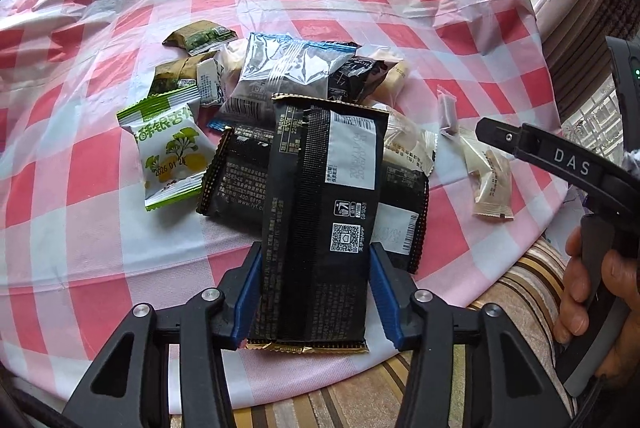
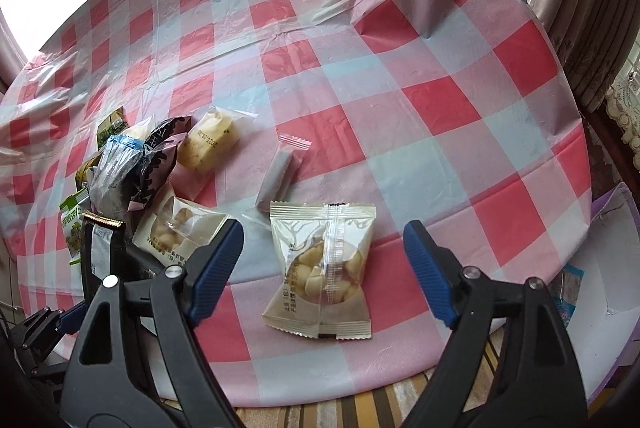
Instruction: Organize snacks
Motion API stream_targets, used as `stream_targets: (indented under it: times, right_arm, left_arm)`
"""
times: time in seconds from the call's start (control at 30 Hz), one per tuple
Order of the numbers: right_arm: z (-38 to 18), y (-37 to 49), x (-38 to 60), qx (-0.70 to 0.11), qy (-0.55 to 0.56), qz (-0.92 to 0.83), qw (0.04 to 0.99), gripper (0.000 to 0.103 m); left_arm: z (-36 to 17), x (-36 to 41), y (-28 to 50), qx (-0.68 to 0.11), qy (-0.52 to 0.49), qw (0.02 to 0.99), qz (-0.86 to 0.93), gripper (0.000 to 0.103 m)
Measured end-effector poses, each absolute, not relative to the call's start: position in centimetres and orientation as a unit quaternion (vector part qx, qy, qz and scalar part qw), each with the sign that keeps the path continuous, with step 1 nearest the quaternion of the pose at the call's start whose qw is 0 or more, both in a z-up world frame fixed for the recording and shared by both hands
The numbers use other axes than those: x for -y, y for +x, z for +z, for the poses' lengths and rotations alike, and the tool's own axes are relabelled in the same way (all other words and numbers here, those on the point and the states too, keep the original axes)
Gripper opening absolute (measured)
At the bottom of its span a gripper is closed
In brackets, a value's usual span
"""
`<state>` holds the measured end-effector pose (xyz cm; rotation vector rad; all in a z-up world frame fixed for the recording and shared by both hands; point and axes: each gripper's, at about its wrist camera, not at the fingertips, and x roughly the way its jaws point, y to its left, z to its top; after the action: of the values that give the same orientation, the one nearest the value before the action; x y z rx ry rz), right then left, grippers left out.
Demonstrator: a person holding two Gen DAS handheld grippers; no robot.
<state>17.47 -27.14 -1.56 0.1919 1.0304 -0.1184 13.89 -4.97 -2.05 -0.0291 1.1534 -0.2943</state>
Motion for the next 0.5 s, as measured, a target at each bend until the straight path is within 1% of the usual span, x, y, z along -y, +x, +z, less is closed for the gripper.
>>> stream_targets:
  times: [0.13,0.27,0.37,0.4,0.43,0.5]
  right_arm:
    - [-2.5,17.1,27.4,-0.527,0.074,-0.058,0.845,0.084]
    - [-3.4,17.6,27.4,-0.542,0.065,-0.062,0.836,0.084]
    - [-4.0,18.2,26.3,-0.55,0.035,-0.053,0.833,0.082]
    - [-3.8,18.2,26.1,-0.544,0.032,-0.045,0.837,0.069]
    - [-3.6,18.0,25.9,-0.539,0.029,-0.041,0.841,0.053]
    - [-3.4,17.8,25.9,-0.539,0.029,-0.04,0.841,0.052]
  left_arm:
    - [-0.9,4.1,13.1,-0.529,-0.028,0.839,-0.124,0.051]
    - [-0.1,3.9,12.6,-0.519,-0.042,0.845,-0.12,0.051]
    - [0.5,4.5,12.1,-0.514,-0.036,0.848,-0.125,0.051]
    - [0.7,4.8,12.1,-0.514,-0.034,0.848,-0.126,0.051]
    - [0.9,5.1,12.1,-0.513,-0.032,0.848,-0.125,0.051]
    - [1.1,5.8,12.1,-0.516,-0.025,0.847,-0.123,0.051]
